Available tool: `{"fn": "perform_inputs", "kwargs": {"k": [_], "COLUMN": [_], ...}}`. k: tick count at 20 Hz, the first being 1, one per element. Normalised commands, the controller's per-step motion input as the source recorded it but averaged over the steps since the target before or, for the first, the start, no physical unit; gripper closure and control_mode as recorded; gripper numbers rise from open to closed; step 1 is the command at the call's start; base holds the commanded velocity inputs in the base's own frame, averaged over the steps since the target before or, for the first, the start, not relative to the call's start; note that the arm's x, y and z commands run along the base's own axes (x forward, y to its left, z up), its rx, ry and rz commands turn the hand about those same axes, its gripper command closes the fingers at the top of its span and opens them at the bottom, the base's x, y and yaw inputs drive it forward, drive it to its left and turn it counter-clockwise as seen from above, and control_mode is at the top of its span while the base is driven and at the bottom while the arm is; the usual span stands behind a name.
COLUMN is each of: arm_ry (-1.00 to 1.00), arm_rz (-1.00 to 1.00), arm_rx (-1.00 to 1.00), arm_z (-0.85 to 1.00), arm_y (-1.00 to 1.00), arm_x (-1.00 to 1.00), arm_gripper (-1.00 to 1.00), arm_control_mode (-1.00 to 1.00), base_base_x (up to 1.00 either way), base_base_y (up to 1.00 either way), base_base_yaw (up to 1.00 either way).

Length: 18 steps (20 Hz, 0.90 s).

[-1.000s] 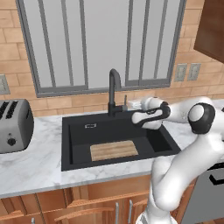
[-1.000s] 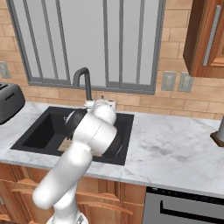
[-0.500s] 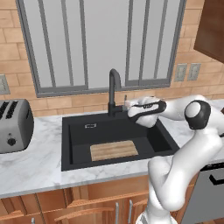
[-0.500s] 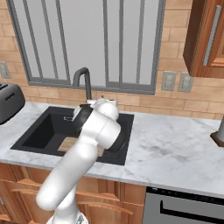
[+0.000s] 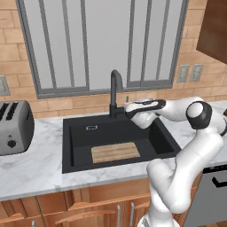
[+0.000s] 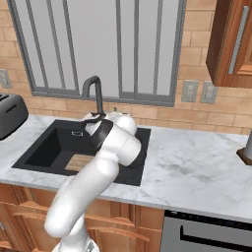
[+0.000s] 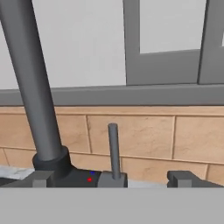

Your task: Turn on the sink faucet with hot water and rinse the cutting board for ten seconds, then turn off the faucet. Push the cutting board to reach the water if necessary.

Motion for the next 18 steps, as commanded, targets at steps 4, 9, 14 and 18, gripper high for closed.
{"fn": "perform_inputs", "kwargs": {"k": [4, 9, 14, 18], "arm_ry": [0.00, 0.00, 0.00, 0.00], "arm_rz": [0.00, 0.00, 0.00, 0.00], "arm_rx": [0.00, 0.00, 0.00, 0.00], "arm_z": [-0.07, -0.06, -0.03, 0.00], "arm_y": [0.00, 0.00, 0.00, 0.00], "arm_x": [0.15, 0.16, 0.18, 0.18], "arm_gripper": [-1.00, -1.00, -1.00, -1.00], "arm_control_mode": [-1.00, -1.00, -1.00, -1.00], "base_base_x": [0.00, 0.00, 0.00, 0.00], "base_base_y": [0.00, 0.00, 0.00, 0.00], "base_base_yaw": [0.00, 0.00, 0.00, 0.00]}}
